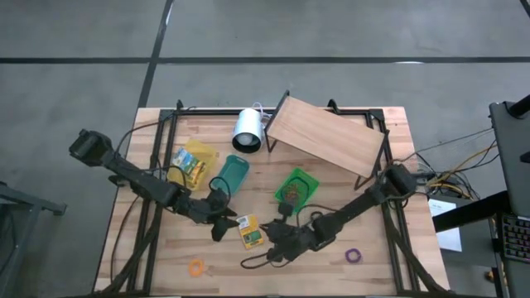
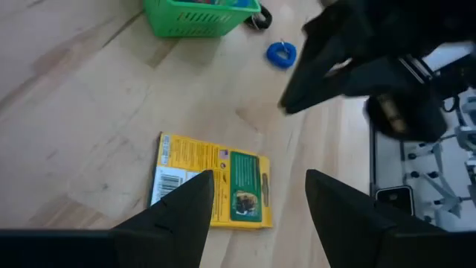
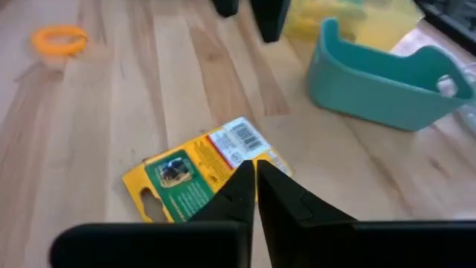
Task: Pick & Place Office Desk Supplies
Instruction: Put the big yellow crayon box into the yellow bin
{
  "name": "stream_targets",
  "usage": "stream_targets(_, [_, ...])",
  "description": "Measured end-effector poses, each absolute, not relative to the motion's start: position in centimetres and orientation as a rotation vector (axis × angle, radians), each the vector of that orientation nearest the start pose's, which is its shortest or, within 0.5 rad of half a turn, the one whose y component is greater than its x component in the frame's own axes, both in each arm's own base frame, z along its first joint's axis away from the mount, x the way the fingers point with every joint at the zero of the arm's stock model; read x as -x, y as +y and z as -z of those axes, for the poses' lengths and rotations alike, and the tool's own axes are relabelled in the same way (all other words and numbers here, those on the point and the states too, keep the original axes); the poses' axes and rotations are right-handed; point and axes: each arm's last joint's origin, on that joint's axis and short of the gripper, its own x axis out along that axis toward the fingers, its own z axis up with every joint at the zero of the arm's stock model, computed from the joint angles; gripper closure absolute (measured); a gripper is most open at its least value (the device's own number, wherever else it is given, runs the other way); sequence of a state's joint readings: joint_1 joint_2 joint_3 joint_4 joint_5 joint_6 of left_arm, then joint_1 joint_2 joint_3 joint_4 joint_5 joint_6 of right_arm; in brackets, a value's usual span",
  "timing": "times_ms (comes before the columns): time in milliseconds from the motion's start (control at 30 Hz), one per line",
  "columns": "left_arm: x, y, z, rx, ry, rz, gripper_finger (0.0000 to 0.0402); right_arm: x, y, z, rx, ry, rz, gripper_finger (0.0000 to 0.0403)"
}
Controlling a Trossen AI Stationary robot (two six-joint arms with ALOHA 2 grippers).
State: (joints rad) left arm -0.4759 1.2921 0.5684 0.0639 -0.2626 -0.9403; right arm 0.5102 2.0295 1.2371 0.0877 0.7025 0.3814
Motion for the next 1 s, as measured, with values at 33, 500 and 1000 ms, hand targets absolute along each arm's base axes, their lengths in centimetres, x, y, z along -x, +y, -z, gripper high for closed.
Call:
stream_targets(33, [-22.2, -10.6, -18.1, 0.667, 0.657, -0.099, 0.0183, -37.9, 19.1, -14.5, 0.036, 0.536, 0.289, 0.0390])
stream_targets(500, [-22.0, -10.2, -17.6, 0.647, 0.659, -0.186, 0.0184, -38.9, 20.0, -12.7, -0.048, 0.585, 0.228, 0.0394])
stream_targets(1000, [-23.1, -10.3, -14.1, 0.745, 0.825, -0.230, 0.0184, -38.7, 20.1, -12.4, -0.048, 0.597, 0.221, 0.0394])
